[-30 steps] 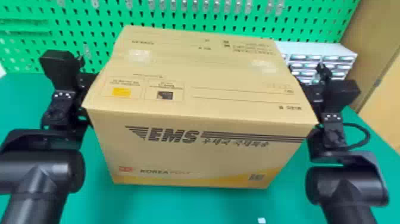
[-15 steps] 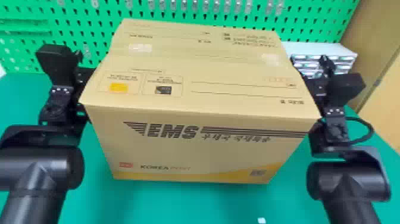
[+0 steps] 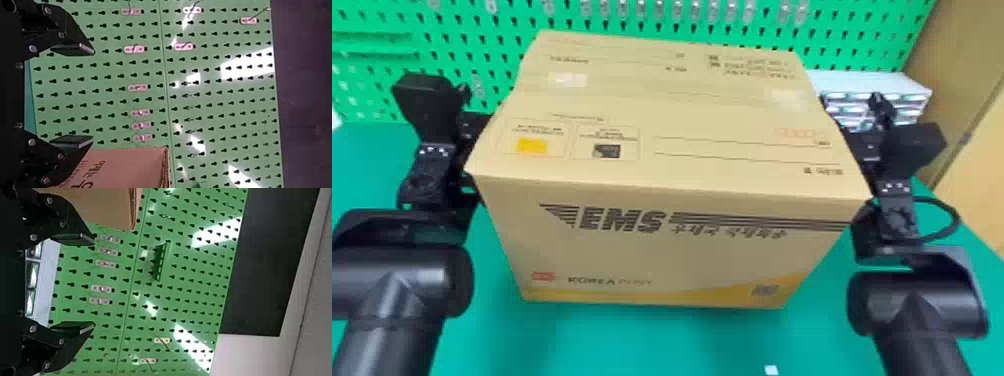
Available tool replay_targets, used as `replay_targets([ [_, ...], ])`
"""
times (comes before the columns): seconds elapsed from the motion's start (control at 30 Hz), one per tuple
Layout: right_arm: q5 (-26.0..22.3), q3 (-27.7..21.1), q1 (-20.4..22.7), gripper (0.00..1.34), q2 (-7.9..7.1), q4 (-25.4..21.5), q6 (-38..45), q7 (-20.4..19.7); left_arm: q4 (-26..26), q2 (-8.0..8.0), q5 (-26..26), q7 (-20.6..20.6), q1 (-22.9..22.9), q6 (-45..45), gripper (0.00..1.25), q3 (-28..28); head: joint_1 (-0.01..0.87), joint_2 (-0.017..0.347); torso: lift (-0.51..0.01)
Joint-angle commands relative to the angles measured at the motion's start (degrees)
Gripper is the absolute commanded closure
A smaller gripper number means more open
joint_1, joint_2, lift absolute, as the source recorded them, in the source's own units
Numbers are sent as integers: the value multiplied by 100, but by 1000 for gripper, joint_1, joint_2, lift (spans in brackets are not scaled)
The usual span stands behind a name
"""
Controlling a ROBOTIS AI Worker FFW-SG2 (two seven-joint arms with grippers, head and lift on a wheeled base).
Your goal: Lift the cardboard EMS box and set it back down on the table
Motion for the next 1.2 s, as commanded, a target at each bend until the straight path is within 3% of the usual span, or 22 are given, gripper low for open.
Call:
replay_targets([
  [0.0, 0, -33, 15, 502, 1, 0, 0, 0, 2, -1, 1, 0, 0, 9, 463, -3, 678, -14, -99],
  [1.17, 18, 28, 6, 502, 54, 0, 0, 0, 54, -1, -218, 0, 158, 299, 463, -3, 678, -14, -99],
])
